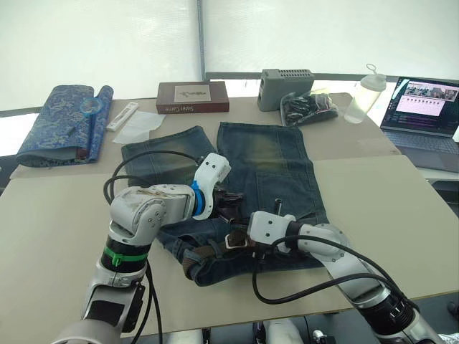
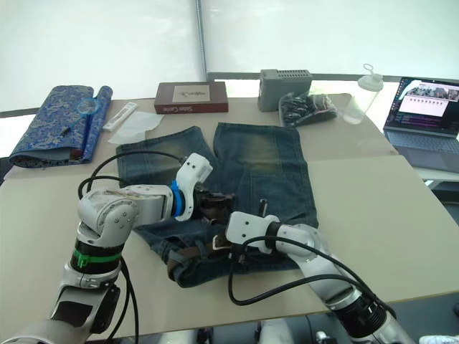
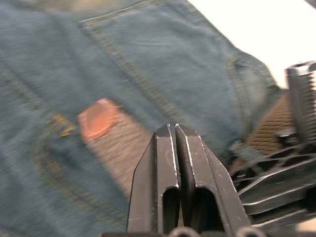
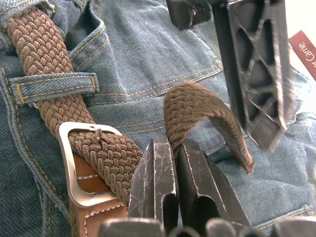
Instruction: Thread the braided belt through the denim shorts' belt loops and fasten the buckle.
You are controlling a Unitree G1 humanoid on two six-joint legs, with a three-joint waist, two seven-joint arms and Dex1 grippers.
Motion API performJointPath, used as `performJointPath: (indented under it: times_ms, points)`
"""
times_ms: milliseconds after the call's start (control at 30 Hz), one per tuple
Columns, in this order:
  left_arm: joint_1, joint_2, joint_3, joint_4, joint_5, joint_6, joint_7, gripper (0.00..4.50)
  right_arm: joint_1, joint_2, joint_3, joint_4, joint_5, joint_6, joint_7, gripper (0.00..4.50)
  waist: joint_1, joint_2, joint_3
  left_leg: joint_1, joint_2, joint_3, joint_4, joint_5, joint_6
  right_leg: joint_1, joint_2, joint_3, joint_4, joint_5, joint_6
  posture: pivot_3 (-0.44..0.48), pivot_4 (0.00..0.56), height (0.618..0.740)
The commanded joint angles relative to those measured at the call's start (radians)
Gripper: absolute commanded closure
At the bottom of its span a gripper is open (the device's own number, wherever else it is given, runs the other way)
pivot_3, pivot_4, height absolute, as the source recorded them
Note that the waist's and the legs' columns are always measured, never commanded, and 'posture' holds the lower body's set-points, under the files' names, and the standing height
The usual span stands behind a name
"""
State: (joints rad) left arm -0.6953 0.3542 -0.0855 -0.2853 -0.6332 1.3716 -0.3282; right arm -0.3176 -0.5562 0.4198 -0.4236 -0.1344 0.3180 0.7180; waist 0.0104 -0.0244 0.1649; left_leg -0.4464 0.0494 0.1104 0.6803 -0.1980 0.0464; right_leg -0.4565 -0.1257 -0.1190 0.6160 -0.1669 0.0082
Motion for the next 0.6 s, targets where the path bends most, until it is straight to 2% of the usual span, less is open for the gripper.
performJointPath:
  times_ms: [33, 133, 233, 267, 333, 433, 600]
  points:
    - [0.002, 0.019, 0.029, -0.015, 0.010, -0.023, -0.014, 4.45, 0.001, 0.012, -0.015, -0.044, 0.003, 0.006, 0.003, 4.50, 0.000, 0.000, 0.000, 0.000, 0.000, 0.000, 0.000, 0.000, 0.000, 0.000, 0.000, 0.000, 0.000, 0.000, 0.000, 0.000, 0.150, 0.709]
    - [-0.006, 0.034, 0.072, -0.009, -0.004, -0.009, -0.027, 4.45, -0.001, 0.018, -0.012, -0.043, -0.006, 0.014, 0.000, 4.50, 0.000, 0.000, 0.000, 0.000, 0.000, 0.000, 0.000, 0.000, 0.000, 0.000, 0.000, 0.000, 0.000, 0.000, 0.000, 0.000, 0.150, 0.709]
    - [-0.030, 0.016, 0.171, 0.001, -0.077, 0.102, -0.052, 4.45, -0.007, 0.025, -0.007, -0.035, -0.015, 0.009, 0.000, 4.50, -0.001, 0.000, 0.000, 0.000, 0.000, 0.000, 0.000, 0.000, 0.000, 0.000, 0.000, 0.000, 0.000, 0.000, 0.000, 0.000, 0.150, 0.709]
    - [-0.036, 0.003, 0.201, 0.007, -0.092, 0.138, -0.053, 3.96, -0.011, 0.026, -0.005, -0.031, -0.018, 0.005, 0.000, 4.50, 0.000, 0.000, 0.000, 0.000, 0.000, 0.000, 0.000, 0.000, 0.000, 0.000, 0.000, 0.000, 0.001, 0.000, 0.000, 0.000, 0.150, 0.709]
    - [-0.046, -0.018, 0.253, 0.024, -0.099, 0.209, -0.042, 3.29, -0.016, 0.033, -0.006, -0.025, -0.013, -0.003, 0.006, 4.50, 0.001, 0.000, 0.000, 0.000, 0.000, 0.000, 0.000, 0.000, 0.000, 0.000, 0.000, 0.000, 0.001, 0.000, 0.000, 0.000, 0.150, 0.709]
    - [-0.027, -0.004, 0.266, 0.014, -0.148, 0.242, -0.054, 1.89, -0.020, 0.032, -0.009, -0.018, -0.019, -0.006, 0.012, 4.50, 0.000, 0.000, 0.000, 0.000, 0.000, 0.000, 0.000, 0.000, 0.000, 0.000, 0.000, 0.000, 0.001, 0.000, 0.001, 0.000, 0.150, 0.709]
    - [-0.001, -0.019, 0.258, -0.005, -0.196, 0.243, -0.009, 1.89, -0.016, 0.037, -0.013, -0.019, -0.019, -0.006, 0.012, 4.50, 0.000, 0.000, 0.000, 0.000, 0.000, 0.000, 0.001, 0.001, -0.001, 0.000, 0.000, 0.000, 0.002, 0.000, 0.001, 0.000, 0.150, 0.709]
